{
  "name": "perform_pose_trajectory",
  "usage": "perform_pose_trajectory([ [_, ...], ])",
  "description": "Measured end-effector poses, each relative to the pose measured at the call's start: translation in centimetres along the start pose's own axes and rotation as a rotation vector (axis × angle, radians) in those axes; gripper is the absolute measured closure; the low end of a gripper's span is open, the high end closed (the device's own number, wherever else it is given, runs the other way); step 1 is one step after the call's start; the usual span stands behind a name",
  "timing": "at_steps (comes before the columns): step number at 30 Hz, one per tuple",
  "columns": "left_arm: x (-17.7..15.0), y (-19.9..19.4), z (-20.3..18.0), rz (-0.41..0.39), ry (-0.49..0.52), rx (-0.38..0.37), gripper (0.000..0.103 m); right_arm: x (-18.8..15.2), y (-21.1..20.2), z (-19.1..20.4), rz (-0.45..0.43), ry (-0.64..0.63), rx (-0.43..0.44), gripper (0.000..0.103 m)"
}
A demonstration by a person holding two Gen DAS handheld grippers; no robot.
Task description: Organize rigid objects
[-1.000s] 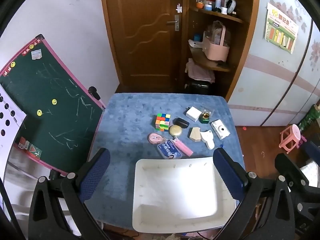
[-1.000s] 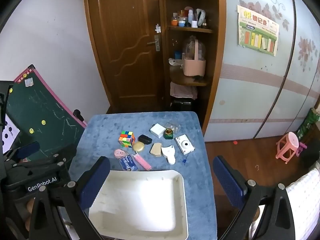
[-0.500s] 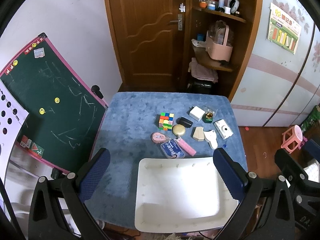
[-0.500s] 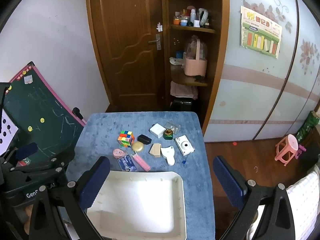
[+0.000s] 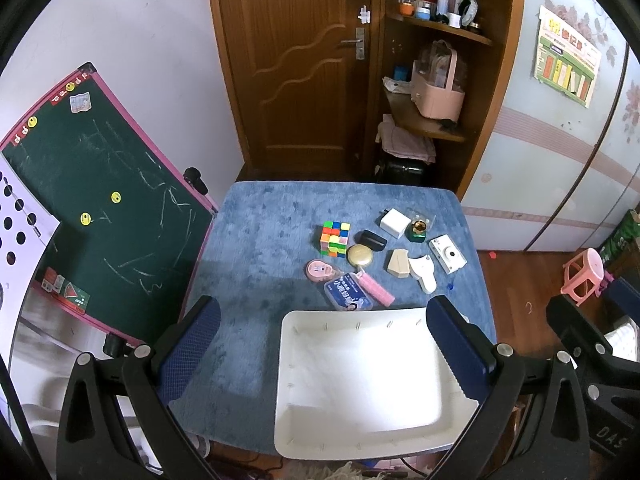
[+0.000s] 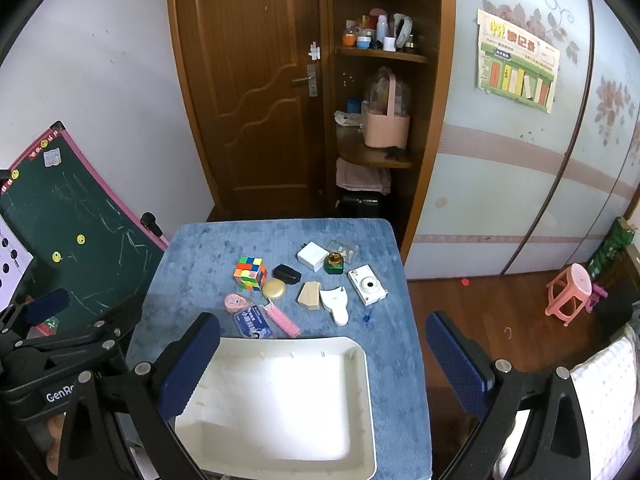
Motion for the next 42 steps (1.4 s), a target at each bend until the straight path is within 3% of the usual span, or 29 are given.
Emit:
perform_pose_trajectory([
  [42,-2.2,-2.9,0.7,-0.017,-0.018,0.011,0.001,-1.0,-2.5,0.9,-0.005,-0.044,-0.013,0.0],
])
Point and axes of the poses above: each gripper's, at about its wrist camera, not at the fingertips, and y roughly the way its jaws point, z to its left, x to its top, the point moved 6 cm from there along y, roughly the way its jaws point, and after that the axes turned 11 degrees about -y, right-handed, at the moved point
